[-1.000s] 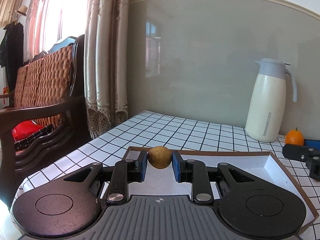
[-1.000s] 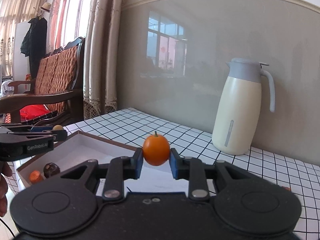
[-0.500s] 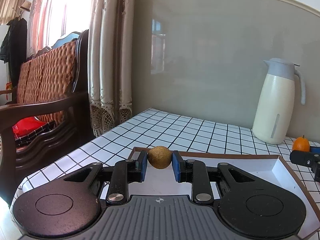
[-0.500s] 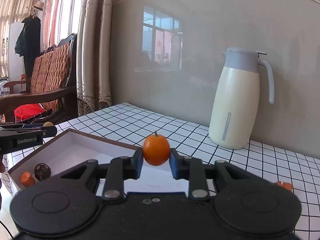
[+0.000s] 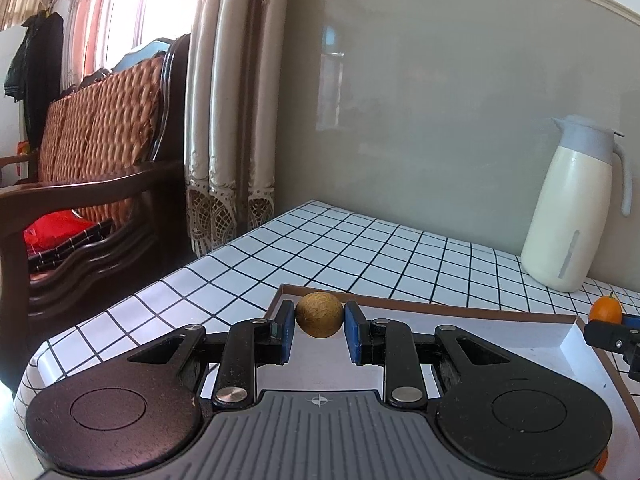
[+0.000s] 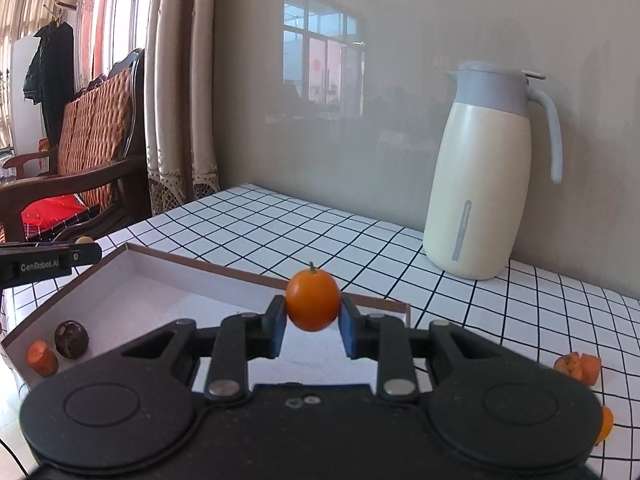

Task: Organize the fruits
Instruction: 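Carry the brown fruit in the left tool and the orange in the right tool over the box, then open the left tool dropping the brown fruit while the right tool releases the orange into the box, then withdraw both open tools from the box toward the remaining oranges, then close the left tool on an orange while the right tool closes on another orange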

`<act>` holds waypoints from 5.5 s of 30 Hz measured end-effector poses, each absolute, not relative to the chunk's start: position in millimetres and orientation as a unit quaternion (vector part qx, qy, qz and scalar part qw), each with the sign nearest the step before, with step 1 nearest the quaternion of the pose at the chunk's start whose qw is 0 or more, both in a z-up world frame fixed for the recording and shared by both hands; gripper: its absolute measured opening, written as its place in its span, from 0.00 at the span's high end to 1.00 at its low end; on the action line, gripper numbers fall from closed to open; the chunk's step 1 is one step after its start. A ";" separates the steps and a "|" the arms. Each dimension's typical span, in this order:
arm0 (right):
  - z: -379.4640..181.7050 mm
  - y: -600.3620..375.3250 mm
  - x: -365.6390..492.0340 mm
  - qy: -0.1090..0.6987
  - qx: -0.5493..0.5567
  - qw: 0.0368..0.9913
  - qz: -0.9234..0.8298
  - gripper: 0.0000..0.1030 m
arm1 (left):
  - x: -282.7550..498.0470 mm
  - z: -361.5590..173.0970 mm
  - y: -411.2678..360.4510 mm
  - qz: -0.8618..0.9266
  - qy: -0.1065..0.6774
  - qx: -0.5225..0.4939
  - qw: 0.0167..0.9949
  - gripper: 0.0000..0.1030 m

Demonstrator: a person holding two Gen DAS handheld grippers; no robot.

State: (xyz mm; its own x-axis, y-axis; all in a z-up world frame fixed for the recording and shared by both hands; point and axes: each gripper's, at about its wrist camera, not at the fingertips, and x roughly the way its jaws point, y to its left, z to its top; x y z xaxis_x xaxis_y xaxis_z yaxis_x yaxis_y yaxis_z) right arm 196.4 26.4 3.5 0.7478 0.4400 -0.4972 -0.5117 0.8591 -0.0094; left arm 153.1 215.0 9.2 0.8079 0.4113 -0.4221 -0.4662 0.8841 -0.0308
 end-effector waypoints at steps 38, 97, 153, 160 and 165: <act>5.0 10.9 196.1 0.217 -0.013 0.953 0.210 0.06 | 127.3 13.3 201.2 0.261 0.155 -0.023 0.953 0.00; -57.6 -171.1 236.5 0.333 -0.099 0.937 -0.018 0.20 | 173.8 13.8 -13.1 0.054 0.142 0.034 0.988 0.00; -53.2 -265.3 222.5 0.345 0.005 0.939 0.010 0.77 | 281.2 -51.0 -145.3 -0.042 0.305 0.043 0.951 0.63; -51.2 -265.6 222.0 0.342 0.006 0.940 0.007 0.77 | 276.4 -47.1 -145.1 -0.047 0.297 0.045 0.953 0.64; -45.1 -264.9 218.1 0.334 0.009 0.943 0.005 0.77 | 268.9 -39.6 -145.6 -0.051 0.289 0.048 0.955 0.64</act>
State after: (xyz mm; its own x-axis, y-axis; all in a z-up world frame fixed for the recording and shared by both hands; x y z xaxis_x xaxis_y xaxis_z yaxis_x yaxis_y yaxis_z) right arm 218.1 -264.9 -45.1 0.7772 0.0155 -0.6291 -0.0035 0.9998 0.0203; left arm 268.9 -145.6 -39.6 0.8279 -0.0697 -0.5566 0.1247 0.9903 0.0614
